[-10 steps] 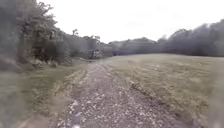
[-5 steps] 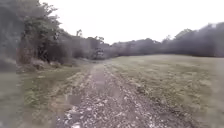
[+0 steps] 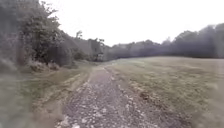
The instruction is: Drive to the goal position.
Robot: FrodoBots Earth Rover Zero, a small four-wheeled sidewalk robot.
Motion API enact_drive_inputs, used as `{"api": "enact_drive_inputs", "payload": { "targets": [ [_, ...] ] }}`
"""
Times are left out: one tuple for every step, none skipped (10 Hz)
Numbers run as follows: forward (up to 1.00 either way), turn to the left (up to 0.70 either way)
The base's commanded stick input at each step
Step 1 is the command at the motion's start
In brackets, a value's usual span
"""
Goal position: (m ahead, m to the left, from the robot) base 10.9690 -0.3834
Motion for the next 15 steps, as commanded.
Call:
{"api": "enact_drive_inputs", "payload": {
  "targets": [
    [0.45, 0.00],
    [0.45, 0.00],
    [0.45, 0.00],
    [0.45, 0.00],
    [0.45, 0.00],
    [0.45, 0.00],
    [0.45, 0.00],
    [0.45, 0.00],
    [0.45, 0.00],
    [0.45, 0.13],
    [0.45, 0.27],
    [0.45, 0.27],
    [0.45, 0.27],
    [0.45, 0.27],
    [0.45, 0.27]
  ]
}}
